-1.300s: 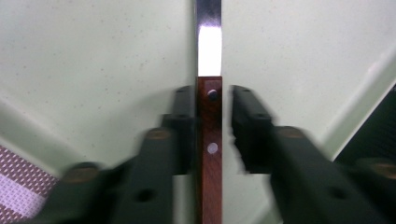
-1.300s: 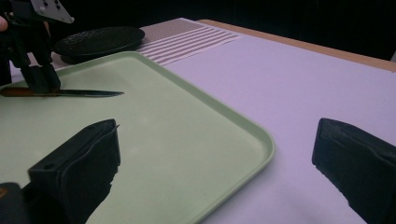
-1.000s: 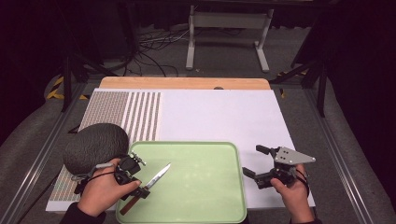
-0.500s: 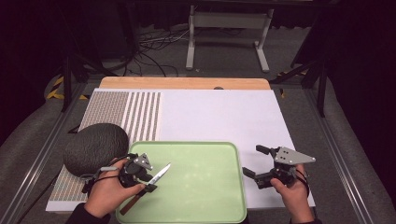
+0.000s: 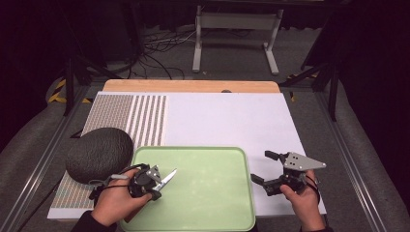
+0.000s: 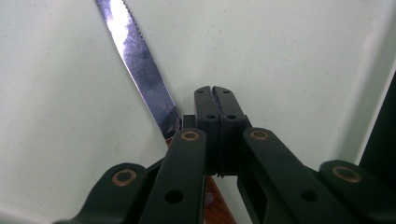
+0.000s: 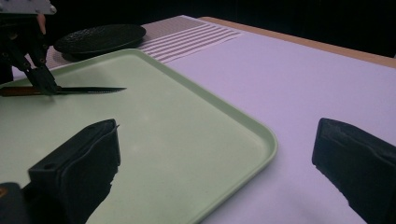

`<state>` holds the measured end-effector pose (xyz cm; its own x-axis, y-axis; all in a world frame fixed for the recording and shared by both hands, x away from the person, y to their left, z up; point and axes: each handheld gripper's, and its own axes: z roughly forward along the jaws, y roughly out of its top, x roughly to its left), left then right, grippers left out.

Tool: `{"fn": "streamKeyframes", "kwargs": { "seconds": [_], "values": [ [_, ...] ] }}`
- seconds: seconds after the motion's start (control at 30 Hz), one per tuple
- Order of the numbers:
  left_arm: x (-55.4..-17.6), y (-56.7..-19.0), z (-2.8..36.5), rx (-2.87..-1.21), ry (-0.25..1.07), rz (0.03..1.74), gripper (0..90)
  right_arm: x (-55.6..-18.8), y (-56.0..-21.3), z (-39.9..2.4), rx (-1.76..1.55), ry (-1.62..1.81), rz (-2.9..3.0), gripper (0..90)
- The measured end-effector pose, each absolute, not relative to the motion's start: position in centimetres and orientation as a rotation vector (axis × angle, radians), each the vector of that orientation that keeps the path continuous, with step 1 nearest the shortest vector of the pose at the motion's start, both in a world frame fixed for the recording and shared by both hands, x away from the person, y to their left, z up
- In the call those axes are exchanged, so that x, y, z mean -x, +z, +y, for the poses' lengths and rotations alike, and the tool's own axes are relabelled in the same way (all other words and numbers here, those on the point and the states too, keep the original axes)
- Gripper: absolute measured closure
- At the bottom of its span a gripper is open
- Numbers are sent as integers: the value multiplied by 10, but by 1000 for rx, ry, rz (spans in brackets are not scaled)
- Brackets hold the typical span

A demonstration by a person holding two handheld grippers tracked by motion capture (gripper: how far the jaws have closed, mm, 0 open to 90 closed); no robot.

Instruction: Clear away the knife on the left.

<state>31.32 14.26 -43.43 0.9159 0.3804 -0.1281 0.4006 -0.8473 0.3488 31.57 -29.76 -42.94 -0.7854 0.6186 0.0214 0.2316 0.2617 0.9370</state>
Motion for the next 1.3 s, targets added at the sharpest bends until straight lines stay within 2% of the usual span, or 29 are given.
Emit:
{"fn": "streamKeyframes", "kwargs": {
  "seconds": [1.3],
  "values": [
    [-321, -440, 166, -2692, -89, 674, 900, -316, -431, -300, -786, 1531, 2190, 17]
  ]
}}
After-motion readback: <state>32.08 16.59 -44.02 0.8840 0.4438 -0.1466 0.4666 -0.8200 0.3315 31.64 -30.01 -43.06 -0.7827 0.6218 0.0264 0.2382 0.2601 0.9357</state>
